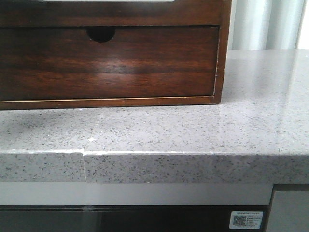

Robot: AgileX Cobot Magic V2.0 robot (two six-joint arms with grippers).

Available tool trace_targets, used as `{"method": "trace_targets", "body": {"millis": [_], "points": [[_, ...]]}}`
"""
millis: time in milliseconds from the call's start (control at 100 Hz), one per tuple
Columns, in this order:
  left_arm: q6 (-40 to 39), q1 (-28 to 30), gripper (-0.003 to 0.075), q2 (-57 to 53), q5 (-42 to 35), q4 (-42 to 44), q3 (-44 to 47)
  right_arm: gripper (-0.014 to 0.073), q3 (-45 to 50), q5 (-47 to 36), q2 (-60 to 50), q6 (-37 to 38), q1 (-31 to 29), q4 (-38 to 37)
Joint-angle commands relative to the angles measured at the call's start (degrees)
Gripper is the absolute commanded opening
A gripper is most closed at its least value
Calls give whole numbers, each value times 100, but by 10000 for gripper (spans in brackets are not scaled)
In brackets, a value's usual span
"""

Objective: Put scissors in drawer with both arms
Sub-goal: 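Pull the drawer open toward the robot with the left gripper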

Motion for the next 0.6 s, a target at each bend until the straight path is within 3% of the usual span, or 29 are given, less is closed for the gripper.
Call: {"method": "trace_targets", "body": {"millis": [0, 590], "points": [[402, -35, 92, -490, 729, 143, 0, 470, -194, -464, 84, -3, -46, -79], [391, -35, 92, -3098, 344, 392, 1959, 470, -194, -464, 84, -3, -46, -79]]}}
